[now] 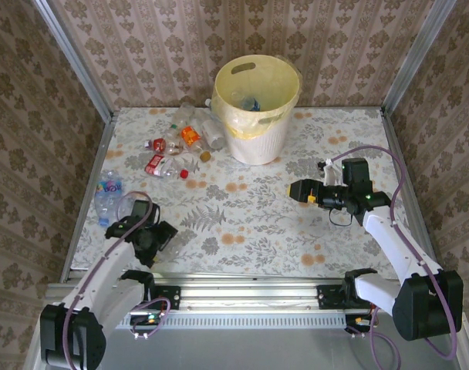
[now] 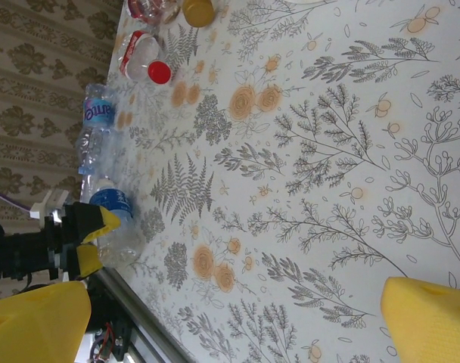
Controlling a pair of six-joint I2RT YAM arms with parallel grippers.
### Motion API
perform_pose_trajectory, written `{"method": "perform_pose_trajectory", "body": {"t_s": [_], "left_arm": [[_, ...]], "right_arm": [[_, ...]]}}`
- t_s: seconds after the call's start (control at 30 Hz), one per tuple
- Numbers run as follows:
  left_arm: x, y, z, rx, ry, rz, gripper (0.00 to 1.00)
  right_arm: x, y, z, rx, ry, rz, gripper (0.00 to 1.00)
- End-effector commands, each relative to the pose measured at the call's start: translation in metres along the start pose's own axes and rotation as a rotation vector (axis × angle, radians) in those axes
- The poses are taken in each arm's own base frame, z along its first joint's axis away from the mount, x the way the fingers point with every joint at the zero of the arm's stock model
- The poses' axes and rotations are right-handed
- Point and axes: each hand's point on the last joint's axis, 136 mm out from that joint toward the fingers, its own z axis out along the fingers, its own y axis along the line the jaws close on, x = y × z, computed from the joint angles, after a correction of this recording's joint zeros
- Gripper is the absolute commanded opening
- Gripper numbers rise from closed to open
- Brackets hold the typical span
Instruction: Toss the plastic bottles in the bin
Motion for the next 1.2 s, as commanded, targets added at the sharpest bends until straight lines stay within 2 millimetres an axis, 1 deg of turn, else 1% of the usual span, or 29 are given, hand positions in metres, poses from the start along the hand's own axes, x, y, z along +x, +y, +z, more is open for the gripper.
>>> {"method": "perform_pose_trajectory", "body": {"t_s": [0.0, 0.07, 0.13, 0.27, 0.33, 0.37, 0.4, 0.47, 0.5, 0.57, 0.6, 0.67, 0.73, 0.8, 0.93, 1.03, 1.17], "left_arm": [[0.000, -0.003, 0.008, 0.019, 0.020, 0.010, 0.79], [0.000, -0.003, 0.007, 0.010, 0.025, 0.033, 0.68], [-0.002, -0.007, 0.001, 0.017, 0.013, 0.061, 0.57], [-0.011, -0.023, -0.017, 0.070, -0.034, 0.133, 0.49], [-0.019, -0.035, -0.033, 0.103, -0.077, 0.201, 0.45], [-0.021, -0.043, -0.041, 0.129, -0.095, 0.236, 0.43], [-0.023, -0.056, -0.051, 0.174, -0.114, 0.286, 0.41], [-0.022, -0.085, -0.070, 0.292, -0.145, 0.391, 0.37], [-0.019, -0.102, -0.082, 0.365, -0.163, 0.457, 0.36], [-0.009, -0.134, -0.103, 0.500, -0.198, 0.587, 0.36], [0.000, -0.152, -0.115, 0.575, -0.213, 0.666, 0.36], [0.021, -0.179, -0.134, 0.702, -0.225, 0.804, 0.37], [0.048, -0.202, -0.152, 0.824, -0.222, 0.943, 0.38], [0.071, -0.217, -0.161, 0.897, -0.203, 1.043, 0.38], [0.110, -0.238, -0.165, 0.985, -0.113, 1.176, 0.37], [0.131, -0.248, -0.164, 1.018, -0.065, 1.243, 0.37], [0.155, -0.257, -0.163, 1.047, -0.016, 1.312, 0.36]], "right_arm": [[0.000, 0.012, -0.003, -0.045, 0.004, -0.007, 1.00], [-0.001, 0.012, -0.003, -0.044, 0.007, -0.008, 1.00], [-0.001, 0.013, -0.004, -0.043, 0.005, -0.010, 1.00], [-0.003, 0.011, -0.003, -0.038, 0.000, -0.005, 1.00], [-0.004, 0.012, -0.003, -0.040, -0.002, -0.001, 1.00], [-0.005, 0.012, -0.003, -0.041, -0.006, -0.002, 1.00], [-0.006, 0.013, -0.003, -0.044, -0.007, -0.002, 1.00], [-0.008, 0.016, -0.004, -0.058, -0.013, -0.006, 1.00], [-0.010, 0.019, -0.004, -0.067, -0.021, -0.007, 1.00], [-0.012, 0.024, -0.005, -0.090, -0.034, -0.010, 1.00], [-0.014, 0.028, -0.006, -0.108, -0.042, -0.015, 1.00], [-0.016, 0.037, -0.008, -0.147, -0.059, -0.025, 1.00], [-0.017, 0.050, -0.009, -0.196, -0.077, -0.045, 1.00], [-0.015, 0.063, -0.010, -0.232, -0.084, -0.075, 1.00], [-0.005, 0.091, -0.006, -0.306, -0.059, -0.152, 1.00], [0.005, 0.112, -0.003, -0.355, -0.040, -0.209, 1.00], [0.016, 0.136, 0.002, -0.414, -0.018, -0.275, 1.00]]}}
